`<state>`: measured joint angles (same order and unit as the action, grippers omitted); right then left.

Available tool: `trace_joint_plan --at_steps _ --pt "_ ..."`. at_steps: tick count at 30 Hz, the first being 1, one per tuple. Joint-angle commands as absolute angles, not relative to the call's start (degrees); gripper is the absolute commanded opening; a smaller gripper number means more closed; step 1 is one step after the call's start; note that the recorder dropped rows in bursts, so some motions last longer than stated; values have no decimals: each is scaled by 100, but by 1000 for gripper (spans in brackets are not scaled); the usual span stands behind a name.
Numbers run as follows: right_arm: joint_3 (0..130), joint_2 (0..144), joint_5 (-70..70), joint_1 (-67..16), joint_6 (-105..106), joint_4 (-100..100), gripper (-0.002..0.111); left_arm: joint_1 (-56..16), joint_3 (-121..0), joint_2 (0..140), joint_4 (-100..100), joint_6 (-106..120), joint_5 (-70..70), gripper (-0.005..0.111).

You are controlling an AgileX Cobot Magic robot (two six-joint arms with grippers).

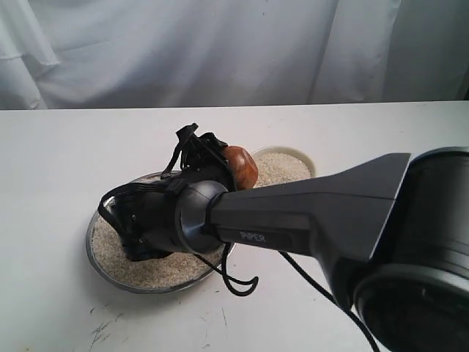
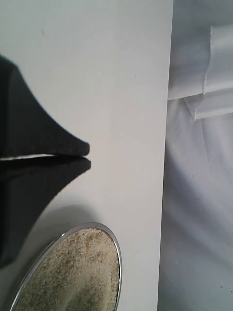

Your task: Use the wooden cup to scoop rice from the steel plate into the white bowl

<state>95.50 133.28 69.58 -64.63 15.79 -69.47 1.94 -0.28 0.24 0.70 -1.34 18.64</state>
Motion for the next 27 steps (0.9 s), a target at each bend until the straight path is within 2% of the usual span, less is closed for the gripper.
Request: trace_joint_plan --at_steps 1,27 --pt "9586 13358 6996 -6500 1529 -7187 0 177 0 0 68 -135 1827 0" --pt "9596 13712 6996 -6727 1205 -7153 0 177 0 0 68 -135 1827 0"
